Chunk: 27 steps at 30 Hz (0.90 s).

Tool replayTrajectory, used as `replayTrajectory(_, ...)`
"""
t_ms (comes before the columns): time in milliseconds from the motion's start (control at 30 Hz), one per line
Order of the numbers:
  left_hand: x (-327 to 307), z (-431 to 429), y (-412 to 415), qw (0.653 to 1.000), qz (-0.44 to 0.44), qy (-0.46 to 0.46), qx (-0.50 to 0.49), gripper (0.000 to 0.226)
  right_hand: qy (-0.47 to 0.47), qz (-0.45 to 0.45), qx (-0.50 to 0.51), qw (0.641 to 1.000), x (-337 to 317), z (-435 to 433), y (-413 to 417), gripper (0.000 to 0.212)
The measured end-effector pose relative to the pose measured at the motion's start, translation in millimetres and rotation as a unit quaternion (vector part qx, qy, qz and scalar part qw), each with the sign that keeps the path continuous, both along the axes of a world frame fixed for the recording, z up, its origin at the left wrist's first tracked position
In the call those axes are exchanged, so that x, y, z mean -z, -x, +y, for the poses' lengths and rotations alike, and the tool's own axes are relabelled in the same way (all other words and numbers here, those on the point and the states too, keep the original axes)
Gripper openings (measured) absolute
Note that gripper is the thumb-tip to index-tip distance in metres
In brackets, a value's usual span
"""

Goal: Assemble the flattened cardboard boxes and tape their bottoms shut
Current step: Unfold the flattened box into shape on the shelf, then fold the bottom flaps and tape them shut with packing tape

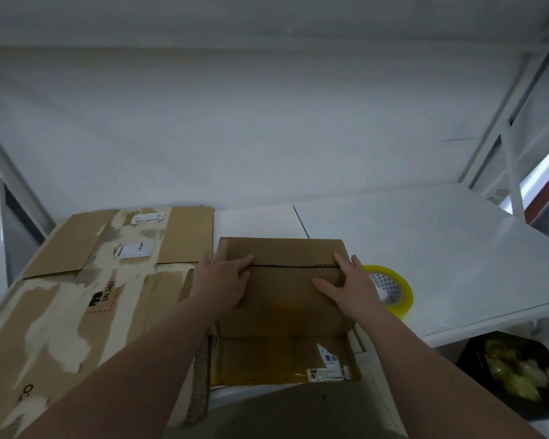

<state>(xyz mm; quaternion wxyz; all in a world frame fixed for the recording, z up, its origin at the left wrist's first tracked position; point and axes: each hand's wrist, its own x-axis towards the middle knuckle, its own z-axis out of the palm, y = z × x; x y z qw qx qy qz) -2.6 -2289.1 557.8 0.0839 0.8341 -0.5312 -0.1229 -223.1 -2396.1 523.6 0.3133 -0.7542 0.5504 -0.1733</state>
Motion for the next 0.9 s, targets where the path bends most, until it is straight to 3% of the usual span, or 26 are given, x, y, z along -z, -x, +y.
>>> replayTrajectory(100,2.5,1.8,3.0,0.991,0.106,0.049,-0.071,0.039,-0.028,-0.049,0.008,0.998,4.4,-0.8,6.7,0.066)
replayTrajectory(233,0.4,9.4,8.3,0.985,0.099,0.105,-0.093,0.035,0.022,-0.064,0.06,0.996,1.5,7.5,11.9,0.045)
replayTrajectory(500,7.0,32.3,22.1,0.973,0.085,0.173,-0.125,0.031,0.107,-0.044,0.132,0.985,6.3,25.5,15.4,0.029)
replayTrajectory(567,12.7,36.6,25.3,0.981,0.069,0.143,-0.112,0.037,0.104,-0.056,0.141,0.983,9.2,27.8,13.3,0.029)
replayTrajectory(633,16.1,37.3,28.2,0.997,-0.035,0.037,-0.05,0.05,0.097,-0.07,0.141,0.983,10.5,27.5,13.6,0.029)
replayTrajectory(700,16.7,34.7,29.3,0.991,-0.117,-0.038,0.05,0.071,0.097,-0.08,0.128,0.984,10.7,27.5,16.1,0.029)
replayTrajectory(800,14.6,29.9,30.2,0.975,-0.121,-0.087,0.164,0.094,0.101,-0.081,0.11,0.986,10.7,27.8,19.4,0.029)
replayTrajectory(900,18.4,25.8,27.3,0.966,-0.126,-0.097,0.203,0.105,0.097,-0.061,0.066,0.991,9.0,25.9,25.1,0.032)
